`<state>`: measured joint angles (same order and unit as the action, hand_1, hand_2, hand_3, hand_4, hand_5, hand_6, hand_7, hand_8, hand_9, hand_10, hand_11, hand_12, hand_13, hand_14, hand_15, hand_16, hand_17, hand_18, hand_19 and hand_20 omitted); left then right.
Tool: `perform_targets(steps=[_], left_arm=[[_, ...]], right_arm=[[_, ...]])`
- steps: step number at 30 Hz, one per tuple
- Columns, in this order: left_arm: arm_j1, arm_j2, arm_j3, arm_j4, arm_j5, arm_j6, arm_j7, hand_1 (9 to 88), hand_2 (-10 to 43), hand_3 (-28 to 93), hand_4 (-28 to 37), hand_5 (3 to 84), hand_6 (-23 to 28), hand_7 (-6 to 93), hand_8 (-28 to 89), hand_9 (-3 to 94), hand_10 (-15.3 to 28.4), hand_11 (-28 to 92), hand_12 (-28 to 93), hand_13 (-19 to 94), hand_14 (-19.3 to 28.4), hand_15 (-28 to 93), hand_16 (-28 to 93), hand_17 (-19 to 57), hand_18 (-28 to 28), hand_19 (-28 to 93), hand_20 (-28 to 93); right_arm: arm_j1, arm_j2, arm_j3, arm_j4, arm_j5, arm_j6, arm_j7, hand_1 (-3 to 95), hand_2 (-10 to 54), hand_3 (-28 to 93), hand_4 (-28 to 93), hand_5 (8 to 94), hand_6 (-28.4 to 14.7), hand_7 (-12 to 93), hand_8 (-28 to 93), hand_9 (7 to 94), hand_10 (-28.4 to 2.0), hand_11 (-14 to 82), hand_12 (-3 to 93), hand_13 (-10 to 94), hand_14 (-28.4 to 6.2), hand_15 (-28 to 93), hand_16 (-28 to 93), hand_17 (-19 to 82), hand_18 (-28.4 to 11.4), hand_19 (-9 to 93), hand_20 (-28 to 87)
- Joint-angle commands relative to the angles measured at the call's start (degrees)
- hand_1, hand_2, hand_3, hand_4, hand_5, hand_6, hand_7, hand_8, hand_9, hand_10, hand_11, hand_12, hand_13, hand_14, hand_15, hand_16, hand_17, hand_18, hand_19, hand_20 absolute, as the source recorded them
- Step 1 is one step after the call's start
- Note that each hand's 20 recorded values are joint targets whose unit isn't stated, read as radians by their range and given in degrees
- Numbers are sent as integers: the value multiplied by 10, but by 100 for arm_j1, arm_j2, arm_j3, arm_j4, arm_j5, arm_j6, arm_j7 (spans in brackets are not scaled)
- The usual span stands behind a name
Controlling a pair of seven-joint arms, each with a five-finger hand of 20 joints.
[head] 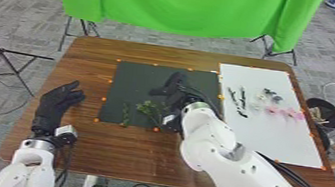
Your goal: Arrange flowers
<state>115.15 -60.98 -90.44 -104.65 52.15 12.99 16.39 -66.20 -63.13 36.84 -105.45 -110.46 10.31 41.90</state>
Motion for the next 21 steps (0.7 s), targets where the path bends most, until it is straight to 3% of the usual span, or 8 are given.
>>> perform_targets(steps=[1, 9, 21], left_arm=[[132, -31, -83, -15, 26, -47, -56, 227, -27, 731, -283, 506, 41, 119, -79, 517, 147, 195, 86, 449, 170, 228, -50, 106, 110, 74, 158], [162, -25, -108, -36, 28, -39, -60, 227, -27, 730, -283, 507, 41, 120, -78, 519, 147, 196, 86, 449, 170, 228, -50, 106, 110, 74, 158], [136, -14, -95, -19, 36, -70, -101, 227, -26, 729, -283, 506, 41, 120, -78, 518, 146, 196, 86, 449, 170, 228, -49, 105, 111, 75, 157]], right_arm=[[-404, 643, 122, -473, 203, -163, 20, 277, -13, 639, -96, 804, -76, 200, -79, 937, -145, 264, 172, 937, -41, 531, 132, 776, -41, 869, 138], [-687, 954, 135, -741, 432, -503, 129, 245, 28, 630, -101, 822, -75, 209, -85, 937, -153, 277, 167, 937, -48, 532, 129, 777, -45, 877, 121], [-717, 869, -101, -828, 853, -812, 221, 237, 43, 626, -101, 828, -76, 207, -85, 937, -157, 284, 160, 937, -51, 535, 128, 778, -47, 892, 85]])
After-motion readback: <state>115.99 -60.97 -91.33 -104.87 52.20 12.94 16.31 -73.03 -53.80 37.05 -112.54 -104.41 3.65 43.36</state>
